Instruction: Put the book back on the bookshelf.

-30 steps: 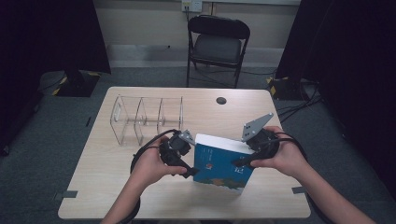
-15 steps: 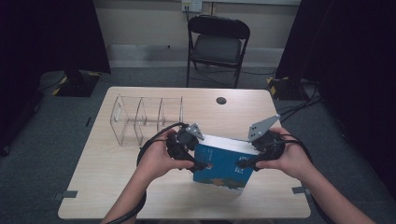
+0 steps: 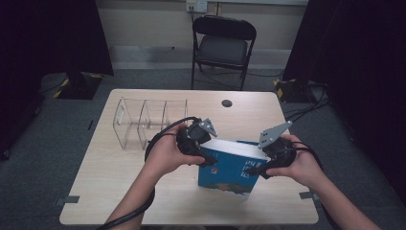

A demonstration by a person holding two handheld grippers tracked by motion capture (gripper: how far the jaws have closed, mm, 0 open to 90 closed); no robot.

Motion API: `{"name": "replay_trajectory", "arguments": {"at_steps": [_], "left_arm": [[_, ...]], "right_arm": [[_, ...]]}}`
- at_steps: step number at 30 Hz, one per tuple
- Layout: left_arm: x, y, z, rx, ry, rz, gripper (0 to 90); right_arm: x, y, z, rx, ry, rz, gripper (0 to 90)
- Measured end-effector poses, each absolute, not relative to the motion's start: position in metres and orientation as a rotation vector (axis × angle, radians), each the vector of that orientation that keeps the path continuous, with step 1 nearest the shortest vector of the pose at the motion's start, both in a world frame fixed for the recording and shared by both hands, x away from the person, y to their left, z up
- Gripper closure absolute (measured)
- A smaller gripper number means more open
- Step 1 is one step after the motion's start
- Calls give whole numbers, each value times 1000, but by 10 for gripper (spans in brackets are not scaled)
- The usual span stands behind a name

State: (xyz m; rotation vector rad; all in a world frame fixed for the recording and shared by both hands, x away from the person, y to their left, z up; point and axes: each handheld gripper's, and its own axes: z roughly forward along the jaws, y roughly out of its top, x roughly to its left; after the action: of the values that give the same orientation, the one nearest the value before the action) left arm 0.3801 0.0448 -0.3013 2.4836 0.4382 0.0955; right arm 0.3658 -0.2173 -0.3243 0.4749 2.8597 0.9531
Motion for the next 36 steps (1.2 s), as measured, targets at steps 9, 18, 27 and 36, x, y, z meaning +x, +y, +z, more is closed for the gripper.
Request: {"name": "replay_trajectory", "arguments": {"at_steps": [9,18,27,36], "left_arm": [[378,44,-299,2532,364,114,455],[374,44,-298,2525,368,132,466],[379,35,-294,2527,321,102,452],[371,32,-290,2566,338,62,587]], "right_arm": [[365,-235,-340,537,2820,1041,331],[365,-250,-364,615,2799,1070,296],[364,-266,-392,692,2805,1070,264],[363,-284,-427,800,2739,1040,255]]}}
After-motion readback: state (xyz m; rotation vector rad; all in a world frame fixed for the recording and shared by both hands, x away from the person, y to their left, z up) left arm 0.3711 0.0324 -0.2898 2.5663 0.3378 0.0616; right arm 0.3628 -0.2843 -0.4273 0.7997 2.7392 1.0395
